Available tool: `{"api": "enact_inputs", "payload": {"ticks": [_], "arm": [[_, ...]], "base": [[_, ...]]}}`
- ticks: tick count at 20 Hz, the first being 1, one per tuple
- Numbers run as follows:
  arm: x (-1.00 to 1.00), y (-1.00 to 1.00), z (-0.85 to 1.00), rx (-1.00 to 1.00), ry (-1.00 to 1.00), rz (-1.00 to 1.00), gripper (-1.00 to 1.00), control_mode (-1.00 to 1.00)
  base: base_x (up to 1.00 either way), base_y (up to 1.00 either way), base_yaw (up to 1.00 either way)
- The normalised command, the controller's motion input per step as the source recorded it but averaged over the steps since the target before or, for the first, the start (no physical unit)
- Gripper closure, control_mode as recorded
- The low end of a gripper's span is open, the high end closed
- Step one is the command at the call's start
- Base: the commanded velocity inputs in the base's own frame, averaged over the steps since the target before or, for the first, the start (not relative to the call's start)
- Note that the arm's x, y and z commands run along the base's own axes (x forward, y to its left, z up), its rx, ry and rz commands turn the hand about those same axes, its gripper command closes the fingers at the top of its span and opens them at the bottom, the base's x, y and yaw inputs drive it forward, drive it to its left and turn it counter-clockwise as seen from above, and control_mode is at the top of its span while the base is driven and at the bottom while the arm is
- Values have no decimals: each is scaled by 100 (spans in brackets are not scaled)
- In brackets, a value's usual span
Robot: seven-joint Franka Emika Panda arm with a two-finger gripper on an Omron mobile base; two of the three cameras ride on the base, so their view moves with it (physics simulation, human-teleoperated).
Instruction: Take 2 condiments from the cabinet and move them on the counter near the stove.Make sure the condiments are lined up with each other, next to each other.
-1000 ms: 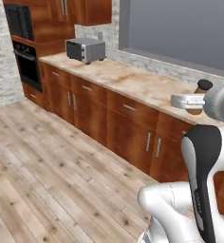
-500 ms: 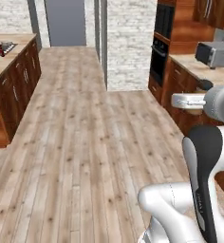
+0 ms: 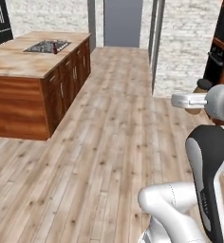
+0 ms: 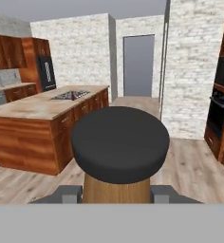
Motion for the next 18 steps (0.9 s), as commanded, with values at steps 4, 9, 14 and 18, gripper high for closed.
{"api": "enact_inputs", "payload": {"ticks": [4,9,14,18], "arm": [[0,0,0,0,0,0,100,100],[0,0,0,0,0,0,100,100],[0,0,0,0,0,0,100,100],[0,0,0,0,0,0,100,100]], "base": [[100,0,1],[100,-12,4],[100,-1,33],[32,0,88]]}}
